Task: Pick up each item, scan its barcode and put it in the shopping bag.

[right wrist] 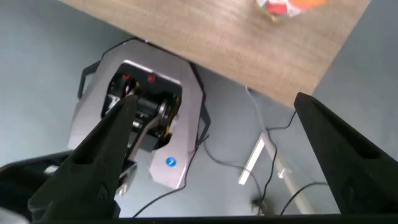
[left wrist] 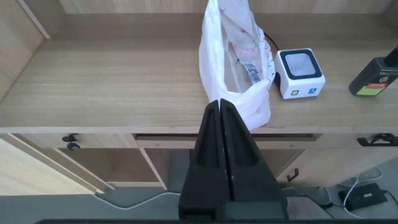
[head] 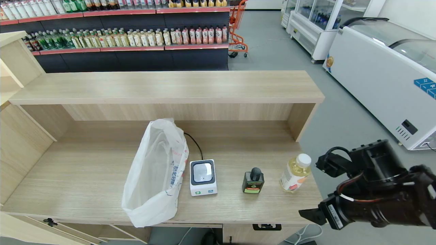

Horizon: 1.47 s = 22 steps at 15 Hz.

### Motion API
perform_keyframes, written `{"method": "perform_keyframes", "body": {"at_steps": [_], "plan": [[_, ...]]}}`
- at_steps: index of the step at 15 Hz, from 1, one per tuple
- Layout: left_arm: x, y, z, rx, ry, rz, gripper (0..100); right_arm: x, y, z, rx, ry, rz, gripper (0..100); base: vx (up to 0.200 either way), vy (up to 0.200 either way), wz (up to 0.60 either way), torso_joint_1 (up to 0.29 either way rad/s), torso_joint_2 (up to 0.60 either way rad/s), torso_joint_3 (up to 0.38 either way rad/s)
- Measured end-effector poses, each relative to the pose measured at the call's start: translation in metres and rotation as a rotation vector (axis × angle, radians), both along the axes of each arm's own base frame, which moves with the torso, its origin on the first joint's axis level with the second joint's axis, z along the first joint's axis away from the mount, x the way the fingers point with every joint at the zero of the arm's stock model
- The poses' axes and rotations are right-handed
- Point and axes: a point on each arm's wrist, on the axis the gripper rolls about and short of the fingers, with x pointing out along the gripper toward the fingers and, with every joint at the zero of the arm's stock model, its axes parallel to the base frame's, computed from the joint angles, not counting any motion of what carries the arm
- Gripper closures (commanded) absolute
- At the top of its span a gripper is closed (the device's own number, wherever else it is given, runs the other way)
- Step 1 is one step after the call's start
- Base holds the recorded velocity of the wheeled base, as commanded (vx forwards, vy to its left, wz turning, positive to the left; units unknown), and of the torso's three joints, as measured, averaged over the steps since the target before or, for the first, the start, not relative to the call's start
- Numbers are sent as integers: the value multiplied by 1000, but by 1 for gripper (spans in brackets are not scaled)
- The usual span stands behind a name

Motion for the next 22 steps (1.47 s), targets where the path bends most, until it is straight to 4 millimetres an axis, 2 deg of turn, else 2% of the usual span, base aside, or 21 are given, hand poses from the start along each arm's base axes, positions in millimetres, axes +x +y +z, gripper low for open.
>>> {"method": "perform_keyframes", "body": {"at_steps": [3,5,9,13,22], "plan": [[0,0,0,0,0,0,100,28,19,-18,-39,-113,56,0,0,0,0,0,0,0],[0,0,0,0,0,0,100,38,29,-32,-55,-130,93,0,0,0,0,0,0,0],[0,0,0,0,1,0,100,49,41,-56,-56,-132,126,0,0,0,0,0,0,0],[0,0,0,0,0,0,100,66,54,-68,38,-217,197,0,0,0,0,0,0,0],[0,0,0,0,0,0,100,94,68,-98,7,-328,359,0,0,0,0,0,0,0]]}}
